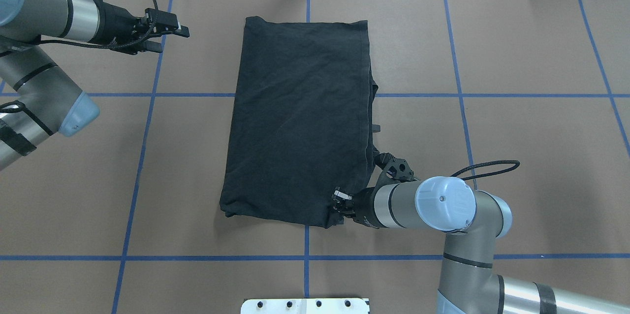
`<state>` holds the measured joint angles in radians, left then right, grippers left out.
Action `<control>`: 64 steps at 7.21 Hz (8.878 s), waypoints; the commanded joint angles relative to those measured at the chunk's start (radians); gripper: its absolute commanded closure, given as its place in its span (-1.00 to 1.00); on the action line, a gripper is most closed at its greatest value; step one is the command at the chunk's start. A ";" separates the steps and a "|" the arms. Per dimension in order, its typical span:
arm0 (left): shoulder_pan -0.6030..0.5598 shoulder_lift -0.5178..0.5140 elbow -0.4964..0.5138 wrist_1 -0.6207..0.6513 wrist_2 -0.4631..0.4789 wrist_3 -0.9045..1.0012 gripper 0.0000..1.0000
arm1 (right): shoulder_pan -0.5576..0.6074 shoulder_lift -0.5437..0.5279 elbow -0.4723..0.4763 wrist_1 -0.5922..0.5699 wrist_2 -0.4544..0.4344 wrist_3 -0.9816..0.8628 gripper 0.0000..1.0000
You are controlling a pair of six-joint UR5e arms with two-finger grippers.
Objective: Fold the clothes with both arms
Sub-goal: 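Grasp the shirt's near corner with the right gripper and adjust it, then move the left gripper to the shirt's other near corner and grasp it, then lift the near edge with both grippers and fold it away from the robot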
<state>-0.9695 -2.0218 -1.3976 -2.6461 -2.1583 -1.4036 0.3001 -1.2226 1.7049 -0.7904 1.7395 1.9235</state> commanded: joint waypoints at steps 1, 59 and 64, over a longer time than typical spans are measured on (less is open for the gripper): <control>0.000 0.000 -0.001 -0.001 -0.001 0.000 -1.00 | 0.005 0.002 0.004 0.000 0.000 0.008 1.00; 0.583 0.202 -0.389 0.005 0.045 -0.388 1.00 | 0.094 -0.163 0.096 0.237 0.331 0.026 1.00; 0.340 0.074 -0.318 0.014 0.048 -0.380 1.00 | 0.318 -0.028 -0.040 0.234 0.328 0.023 1.00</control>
<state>-0.5589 -1.8972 -1.7707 -2.6352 -2.1119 -1.7869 0.5684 -1.2922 1.7228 -0.5561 2.0679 1.9463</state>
